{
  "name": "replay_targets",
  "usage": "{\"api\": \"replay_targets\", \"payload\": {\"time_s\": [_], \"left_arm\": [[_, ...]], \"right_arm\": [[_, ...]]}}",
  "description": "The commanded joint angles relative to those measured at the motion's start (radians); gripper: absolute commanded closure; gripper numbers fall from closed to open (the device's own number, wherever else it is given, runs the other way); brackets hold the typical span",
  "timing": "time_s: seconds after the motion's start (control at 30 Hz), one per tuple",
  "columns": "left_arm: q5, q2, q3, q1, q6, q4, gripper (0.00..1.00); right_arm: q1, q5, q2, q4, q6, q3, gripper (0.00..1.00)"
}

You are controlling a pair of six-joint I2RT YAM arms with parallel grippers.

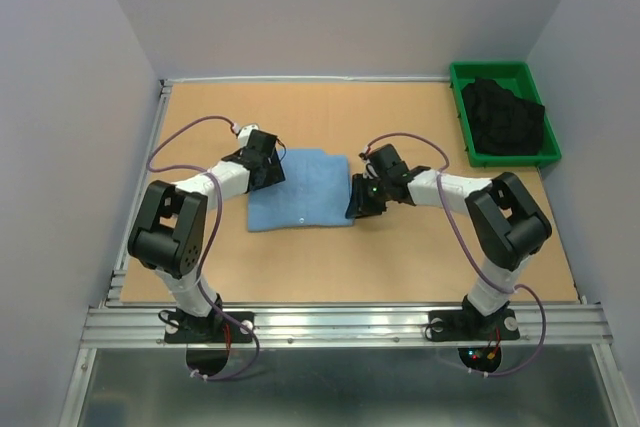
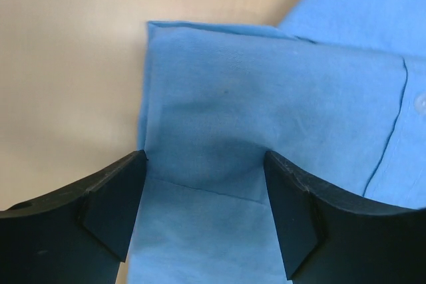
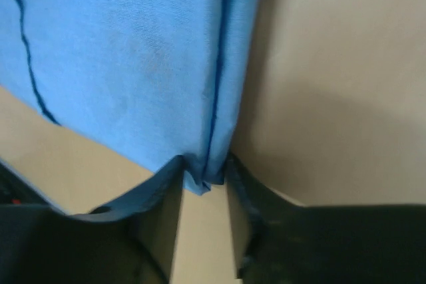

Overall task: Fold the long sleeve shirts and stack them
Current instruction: Fold the shirt

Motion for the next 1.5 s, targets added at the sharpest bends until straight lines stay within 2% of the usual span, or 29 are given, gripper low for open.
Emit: {"api": "replay_targets", "payload": {"time_s": [0.0, 0.07, 0.13, 0.17, 0.23, 0.3, 0.33, 0.5, 0.67, 0.83, 1.2, 1.33, 1.4, 1.43, 1.47], "left_arm": [[-0.047, -0.018, 0.123, 0.007, 0.145, -0.004, 0.15], [-0.032, -0.052, 0.140, -0.006, 0.179, -0.001, 0.12], [-0.039, -0.119, 0.139, -0.063, 0.256, 0.016, 0.11], [-0.059, -0.142, 0.134, -0.095, 0.287, 0.022, 0.11], [-0.062, -0.210, 0.110, -0.193, 0.391, 0.039, 0.11], [-0.067, -0.248, 0.080, -0.264, 0.458, 0.046, 0.11], [-0.064, -0.279, 0.071, -0.340, 0.485, 0.048, 0.11], [-0.044, -0.267, 0.024, -0.554, 0.607, 0.042, 0.12], [-0.079, -0.150, 0.030, -0.707, 0.604, 0.023, 0.12], [-0.128, -0.025, 0.051, -0.741, 0.585, 0.045, 0.16], [-0.226, 0.112, 0.064, -0.749, 0.613, 0.071, 0.29], [-0.265, 0.140, 0.067, -0.749, 0.611, 0.066, 0.39], [-0.274, 0.141, 0.070, -0.749, 0.611, 0.066, 0.49], [-0.279, 0.137, 0.073, -0.749, 0.610, 0.068, 0.59], [-0.288, 0.134, 0.076, -0.747, 0.605, 0.068, 0.63]], "right_arm": [[0.051, 0.000, -0.069, 0.062, 0.117, -0.032, 0.55], [0.046, 0.054, -0.115, 0.059, 0.118, -0.037, 0.39], [0.005, 0.077, -0.188, 0.042, 0.107, -0.042, 0.31], [-0.018, 0.073, -0.211, 0.036, 0.102, -0.045, 0.23], [-0.092, 0.061, -0.259, 0.006, 0.091, -0.049, 0.16], [-0.130, 0.070, -0.327, -0.030, 0.081, -0.052, 0.01], [-0.167, 0.083, -0.345, -0.040, 0.075, -0.062, 0.00], [-0.233, 0.264, -0.480, -0.105, 0.102, -0.111, 0.00], [-0.272, 0.269, -0.552, -0.123, 0.127, -0.154, 0.00], [-0.278, 0.278, -0.591, -0.129, 0.148, -0.180, 0.00], [-0.282, 0.252, -0.652, -0.136, 0.183, -0.233, 0.00], [-0.282, 0.254, -0.663, -0.134, 0.191, -0.241, 0.00], [-0.282, 0.245, -0.660, -0.136, 0.196, -0.243, 0.00], [-0.281, 0.232, -0.651, -0.134, 0.203, -0.243, 0.00], [-0.282, 0.229, -0.641, -0.132, 0.208, -0.240, 0.00]]}}
